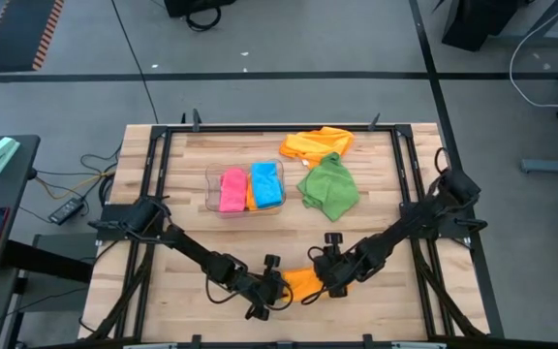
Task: Fold microfiber towels
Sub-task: Fold the bottom orange microfiber cloth
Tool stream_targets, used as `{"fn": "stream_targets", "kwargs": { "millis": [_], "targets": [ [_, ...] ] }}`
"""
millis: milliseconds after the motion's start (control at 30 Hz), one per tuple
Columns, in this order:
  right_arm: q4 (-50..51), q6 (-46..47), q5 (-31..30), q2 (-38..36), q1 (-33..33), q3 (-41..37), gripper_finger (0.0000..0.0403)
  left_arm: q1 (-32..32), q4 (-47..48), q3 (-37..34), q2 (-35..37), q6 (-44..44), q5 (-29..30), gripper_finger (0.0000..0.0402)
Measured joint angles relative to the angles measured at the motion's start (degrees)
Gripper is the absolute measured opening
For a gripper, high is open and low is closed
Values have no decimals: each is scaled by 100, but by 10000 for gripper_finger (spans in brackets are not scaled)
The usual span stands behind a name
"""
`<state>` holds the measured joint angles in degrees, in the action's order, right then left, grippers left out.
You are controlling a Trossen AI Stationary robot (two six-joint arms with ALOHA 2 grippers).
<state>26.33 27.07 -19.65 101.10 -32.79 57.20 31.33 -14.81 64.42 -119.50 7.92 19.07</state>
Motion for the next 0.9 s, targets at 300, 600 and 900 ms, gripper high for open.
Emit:
{"fn": "stream_targets", "kwargs": {
  "millis": [300,600,900],
  "targets": [
    [-694,44,-496,-714,-473,1,184,0,7,-14,55,-105,-16,129],
    [-4241,117,-1845,-309,-1240,-1209,184,0,22,-15,74,44,59,144],
    [-5936,17,-2039,686,-1277,-1725,184,-4,-16,-15,76,48,71,158]
  ]
}}
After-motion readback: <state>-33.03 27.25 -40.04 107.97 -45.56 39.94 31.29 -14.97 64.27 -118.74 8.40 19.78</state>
